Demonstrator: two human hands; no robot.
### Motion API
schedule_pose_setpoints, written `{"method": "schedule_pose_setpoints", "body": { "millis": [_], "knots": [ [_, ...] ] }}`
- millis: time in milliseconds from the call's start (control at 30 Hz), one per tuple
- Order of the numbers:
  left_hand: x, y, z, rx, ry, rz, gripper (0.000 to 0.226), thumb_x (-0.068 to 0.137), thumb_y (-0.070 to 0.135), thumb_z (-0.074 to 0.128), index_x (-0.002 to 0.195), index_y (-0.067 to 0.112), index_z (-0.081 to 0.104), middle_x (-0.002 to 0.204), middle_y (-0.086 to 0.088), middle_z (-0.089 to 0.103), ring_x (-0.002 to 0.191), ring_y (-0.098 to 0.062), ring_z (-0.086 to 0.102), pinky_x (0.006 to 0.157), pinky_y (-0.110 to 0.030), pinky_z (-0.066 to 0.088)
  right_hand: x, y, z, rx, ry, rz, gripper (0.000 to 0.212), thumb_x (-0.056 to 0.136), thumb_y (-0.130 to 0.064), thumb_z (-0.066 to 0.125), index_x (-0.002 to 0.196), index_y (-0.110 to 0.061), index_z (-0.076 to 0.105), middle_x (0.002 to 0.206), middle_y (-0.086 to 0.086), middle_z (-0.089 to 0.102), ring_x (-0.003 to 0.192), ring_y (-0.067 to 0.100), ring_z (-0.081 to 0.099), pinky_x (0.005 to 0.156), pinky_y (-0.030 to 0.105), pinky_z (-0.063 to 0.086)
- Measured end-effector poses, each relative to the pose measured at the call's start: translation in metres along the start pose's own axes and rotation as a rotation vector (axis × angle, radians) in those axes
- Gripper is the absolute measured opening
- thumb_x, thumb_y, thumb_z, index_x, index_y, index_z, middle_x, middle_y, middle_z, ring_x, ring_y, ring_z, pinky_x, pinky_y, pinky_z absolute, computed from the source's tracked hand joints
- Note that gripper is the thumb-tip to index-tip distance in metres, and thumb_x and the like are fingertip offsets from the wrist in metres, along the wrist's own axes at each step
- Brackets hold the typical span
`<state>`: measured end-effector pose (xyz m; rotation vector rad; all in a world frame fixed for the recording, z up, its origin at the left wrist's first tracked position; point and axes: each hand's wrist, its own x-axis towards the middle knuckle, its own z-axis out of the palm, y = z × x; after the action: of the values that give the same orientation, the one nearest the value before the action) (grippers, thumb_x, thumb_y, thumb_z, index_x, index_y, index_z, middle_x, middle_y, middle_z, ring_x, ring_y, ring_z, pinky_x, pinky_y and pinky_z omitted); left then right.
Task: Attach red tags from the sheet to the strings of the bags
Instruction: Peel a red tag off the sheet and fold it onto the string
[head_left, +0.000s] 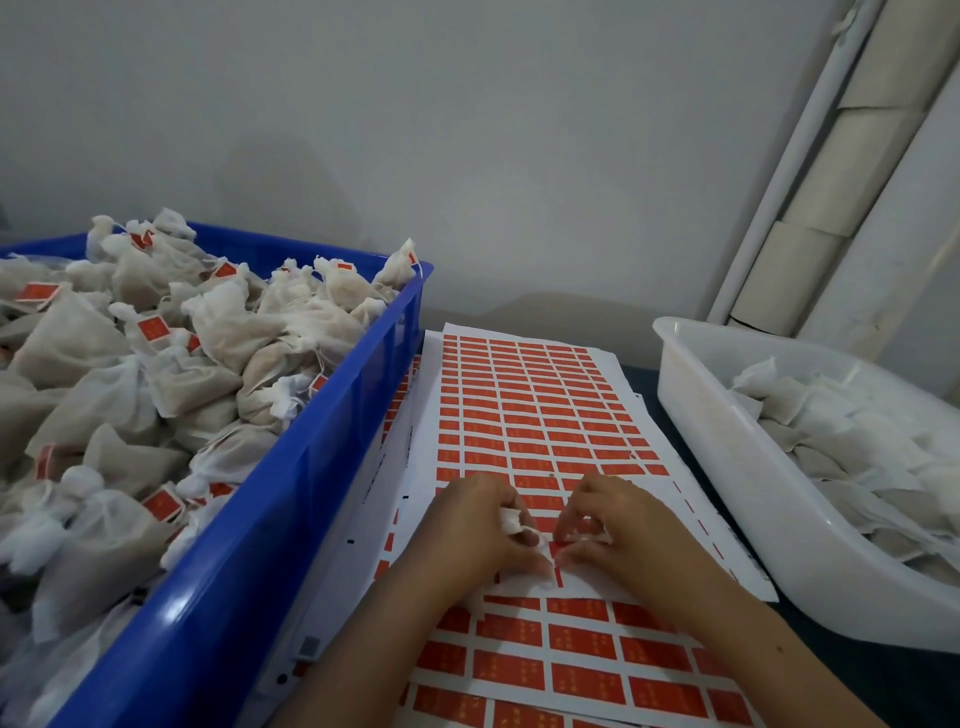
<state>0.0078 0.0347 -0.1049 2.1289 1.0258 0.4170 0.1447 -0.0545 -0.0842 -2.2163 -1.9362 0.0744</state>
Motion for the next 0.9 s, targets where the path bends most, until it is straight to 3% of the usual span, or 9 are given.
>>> {"method": "schedule_pose_setpoints", "body": {
  "millis": [167, 433, 600, 900],
  "knots": [
    [0.000, 0.000, 0.001, 0.036, -0.006, 0.004, 0.026, 0.070, 0.036, 0.078, 0.088, 0.032, 0.059, 0.101, 0.012, 0.058, 0.081, -0.008, 0.055, 0.060, -0.008, 0.042, -0.004, -0.002, 0.002, -0.061, 0.008, -0.027, 0.022, 0.090, -0.037, 0.054, 0.109, -0.030, 0.061, 0.117, -0.015, 0.055, 0.096, 0.001, 0.050, 0.090, 0.010, 0.036],
    [-0.001, 0.001, 0.000, 0.039, -0.001, 0.003, 0.025, 0.071, 0.037, 0.077, 0.087, 0.032, 0.059, 0.104, 0.010, 0.060, 0.082, -0.009, 0.055, 0.061, -0.010, 0.043, -0.012, -0.002, 0.011, -0.085, 0.110, -0.041, 0.024, 0.094, -0.042, 0.042, 0.112, -0.030, 0.054, 0.117, -0.016, 0.055, 0.097, -0.001, 0.051, 0.088, 0.006, 0.032],
    [-0.001, 0.001, 0.000, 0.049, 0.001, 0.009, 0.025, 0.071, 0.037, 0.077, 0.089, 0.032, 0.060, 0.106, 0.011, 0.059, 0.084, -0.010, 0.056, 0.066, -0.012, 0.045, -0.013, 0.005, 0.019, 0.082, 0.126, 0.025, 0.007, 0.092, -0.040, 0.046, 0.089, -0.034, 0.046, 0.098, -0.019, 0.051, 0.084, -0.002, 0.050, 0.080, 0.004, 0.038],
    [0.002, -0.005, 0.001, 0.041, 0.008, 0.039, 0.026, 0.070, 0.040, 0.077, 0.087, 0.032, 0.061, 0.101, 0.015, 0.059, 0.081, -0.007, 0.056, 0.063, -0.009, 0.045, -0.010, 0.019, 0.024, 0.434, 0.298, 0.308, 0.014, 0.093, -0.026, 0.050, 0.079, -0.029, 0.047, 0.083, -0.017, 0.052, 0.074, 0.003, 0.054, 0.061, 0.005, 0.036]
  ]
}}
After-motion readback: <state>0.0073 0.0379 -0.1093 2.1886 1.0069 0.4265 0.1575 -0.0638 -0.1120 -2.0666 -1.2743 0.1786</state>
